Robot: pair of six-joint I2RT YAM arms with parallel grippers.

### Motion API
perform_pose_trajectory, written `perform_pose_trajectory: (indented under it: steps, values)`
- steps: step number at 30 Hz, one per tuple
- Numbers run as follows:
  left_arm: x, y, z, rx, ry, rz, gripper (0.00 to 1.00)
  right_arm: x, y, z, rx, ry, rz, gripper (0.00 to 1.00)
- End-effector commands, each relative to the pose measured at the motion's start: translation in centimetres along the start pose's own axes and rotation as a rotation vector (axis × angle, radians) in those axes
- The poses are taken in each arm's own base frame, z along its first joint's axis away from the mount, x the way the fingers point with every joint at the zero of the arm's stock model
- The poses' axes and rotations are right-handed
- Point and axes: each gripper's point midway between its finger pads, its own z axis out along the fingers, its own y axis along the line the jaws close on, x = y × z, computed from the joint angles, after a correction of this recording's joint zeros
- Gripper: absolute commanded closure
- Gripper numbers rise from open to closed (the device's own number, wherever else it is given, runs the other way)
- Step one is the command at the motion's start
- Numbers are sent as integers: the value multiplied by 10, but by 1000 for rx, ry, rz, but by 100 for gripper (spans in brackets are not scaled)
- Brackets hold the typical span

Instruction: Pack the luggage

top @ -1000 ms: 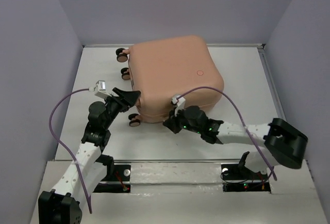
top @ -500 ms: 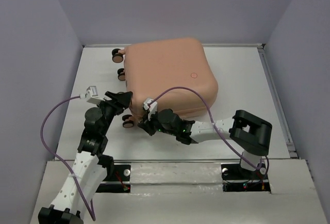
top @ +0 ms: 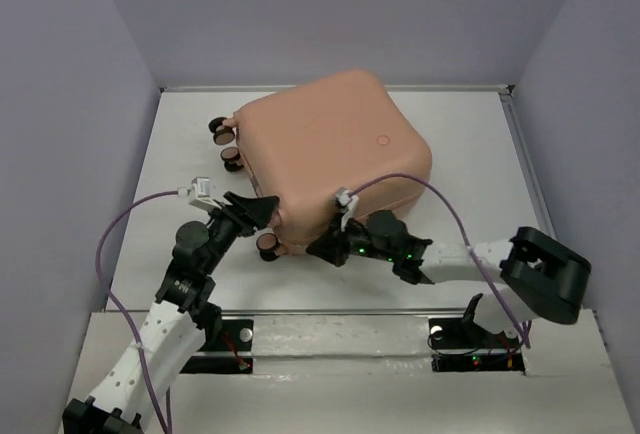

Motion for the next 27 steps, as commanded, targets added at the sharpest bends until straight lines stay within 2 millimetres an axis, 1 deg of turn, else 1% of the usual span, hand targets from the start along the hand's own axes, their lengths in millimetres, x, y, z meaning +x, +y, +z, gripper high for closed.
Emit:
perform_pose_trajectory:
  steps: [1,2,3,4,5,7,8,10,11,12,13,14,15,16,17,18,20,21,22,23,24,25,26,27]
  values:
    - [67,-18,-5,111,243,35,94,-20,-41,-62,-34,-68,192,93]
    - [75,-24,-3,122,260,40,94,-23,-47,-68,-17,-72,199,93]
    - [96,-38,-4,167,321,44,94,-32,-47,-74,-11,-97,165,93]
    - [103,-42,-2,169,328,40,94,-29,-55,-78,25,-78,152,93]
    - [110,-45,-1,176,349,37,94,-29,-56,-80,38,-73,143,93]
    - [121,-58,7,212,373,32,94,-33,-58,-88,66,-82,131,93]
    - [126,-62,8,227,390,32,94,-30,-58,-91,67,-74,127,93]
    - [126,-76,22,257,389,42,94,-25,-55,-92,51,-55,134,93]
    - [128,-82,27,274,403,53,94,-20,-51,-91,36,-40,139,93]
    - [119,-102,37,315,384,79,94,-7,-39,-88,7,-10,143,93]
    - [125,-101,45,304,403,93,94,1,-38,-84,25,2,144,93]
    - [118,-118,53,338,391,105,94,14,-16,-77,-15,42,132,93]
    - [123,-119,59,341,407,114,94,18,-12,-71,2,46,122,93]
    - [120,-125,64,348,401,120,94,26,1,-67,-28,73,119,93]
    - [119,-131,68,360,403,123,94,24,6,-61,-29,54,113,93]
    - [117,-139,75,367,403,125,94,25,21,-55,-71,45,120,93]
    - [116,-147,80,380,416,134,94,20,34,-49,-112,18,138,93]
    - [110,-159,84,399,406,136,94,21,37,-46,-118,13,138,93]
    - [115,-158,86,397,430,140,94,9,50,-41,-155,-27,126,93]
    - [110,-169,90,416,421,149,94,2,53,-39,-171,-54,113,93]
    - [115,-164,92,396,441,154,94,-5,54,-36,-178,-83,101,93]
    - [117,-164,92,397,454,166,94,-24,62,-34,-216,-160,76,93]
    - [117,-165,92,400,463,178,94,-29,63,-30,-215,-172,40,93]
    - [114,-172,96,409,461,199,94,-34,61,-26,-195,-172,13,93]
